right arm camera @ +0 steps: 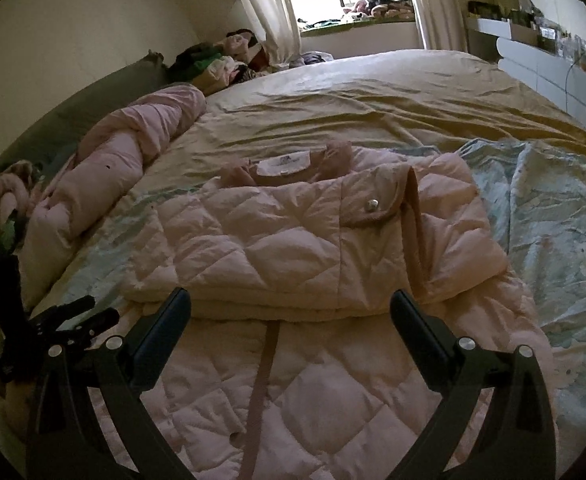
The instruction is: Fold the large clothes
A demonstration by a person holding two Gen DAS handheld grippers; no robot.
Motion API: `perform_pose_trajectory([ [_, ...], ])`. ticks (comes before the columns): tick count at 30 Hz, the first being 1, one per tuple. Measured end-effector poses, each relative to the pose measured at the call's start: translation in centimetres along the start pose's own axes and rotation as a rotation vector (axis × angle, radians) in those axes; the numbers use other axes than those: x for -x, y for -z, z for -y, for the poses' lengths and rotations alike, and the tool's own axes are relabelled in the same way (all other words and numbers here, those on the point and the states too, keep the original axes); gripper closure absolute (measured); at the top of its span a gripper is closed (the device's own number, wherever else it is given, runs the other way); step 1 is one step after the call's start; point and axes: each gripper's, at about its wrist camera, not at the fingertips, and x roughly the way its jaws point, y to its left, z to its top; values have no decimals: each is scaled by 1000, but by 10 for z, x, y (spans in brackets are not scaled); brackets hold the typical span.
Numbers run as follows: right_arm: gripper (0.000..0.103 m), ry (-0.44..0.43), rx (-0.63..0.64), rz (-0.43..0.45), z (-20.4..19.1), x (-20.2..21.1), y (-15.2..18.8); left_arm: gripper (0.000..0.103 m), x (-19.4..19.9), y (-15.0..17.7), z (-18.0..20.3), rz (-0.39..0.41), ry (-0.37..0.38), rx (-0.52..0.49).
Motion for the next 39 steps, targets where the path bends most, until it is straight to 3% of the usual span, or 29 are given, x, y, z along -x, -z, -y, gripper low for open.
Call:
perform_pose_trajectory([
  [20,4,-33,-8,65,4,49,11,9,79,27,-1,117,22,91],
  [39,4,-78,21,171,-7,119,21,9,148,48,13,200,-9,75],
])
